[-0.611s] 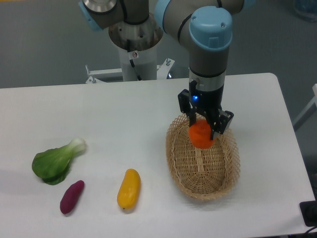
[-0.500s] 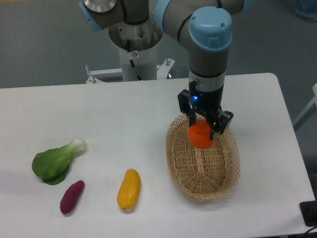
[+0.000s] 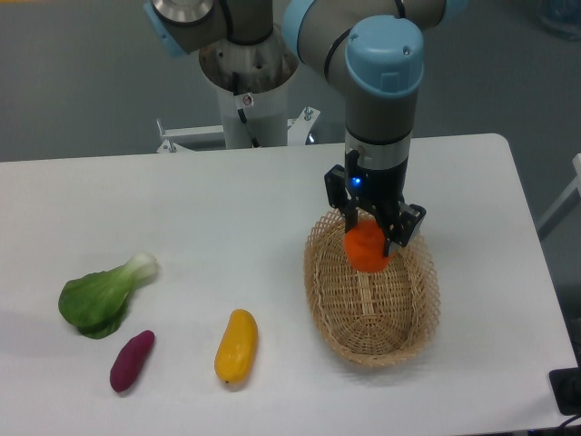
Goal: Place the orange in the basket
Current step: 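Lower the held orange into the wicker basket with the gripper, then open the gripper to release the orange onto the basket floor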
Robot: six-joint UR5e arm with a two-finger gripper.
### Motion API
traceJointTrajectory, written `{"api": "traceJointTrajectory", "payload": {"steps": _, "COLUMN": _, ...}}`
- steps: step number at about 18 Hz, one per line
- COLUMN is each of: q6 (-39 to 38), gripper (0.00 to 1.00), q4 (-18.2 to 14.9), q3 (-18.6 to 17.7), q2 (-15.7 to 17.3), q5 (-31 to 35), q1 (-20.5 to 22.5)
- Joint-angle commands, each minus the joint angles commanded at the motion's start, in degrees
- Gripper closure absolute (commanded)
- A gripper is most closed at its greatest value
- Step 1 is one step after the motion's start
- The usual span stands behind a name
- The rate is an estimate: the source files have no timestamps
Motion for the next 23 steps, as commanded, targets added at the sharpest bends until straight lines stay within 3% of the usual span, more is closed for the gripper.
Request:
{"api": "traceJointTrajectory", "payload": {"steps": 3, "q6": -0.8, "gripper": 0.43, "q4": 5.3, "q3": -4.0, "q2": -0.2, "q5": -0.4, "q1": -0.1}}
{"api": "traceJointTrajectory", "payload": {"steps": 6, "q6": -1.0, "gripper": 0.43, "q4": 13.5, "q3": -8.2, "q2": -2.5, "q5": -0.2, "q1": -0.5}}
{"api": "traceJointTrajectory", "payload": {"steps": 8, "q6": -0.8, "gripper": 0.43, "q4": 15.9, "q3": -9.2, "q2": -4.4, "q5": 0.0, "q1": -0.5}}
{"api": "traceJointTrajectory", "payload": {"steps": 15, "q6": -0.3, "gripper": 0.43, "q4": 16.3, "q3": -10.6, "q2": -8.9, "q5": 0.3, "q1": -0.5}}
{"api": "traceJointTrajectory", "payload": {"steps": 23, "q6": -0.4, "gripper": 0.4, "q4": 16.2, "q3": -12.3, "q2": -10.1, "q5": 0.4, "q1": -0.6}}
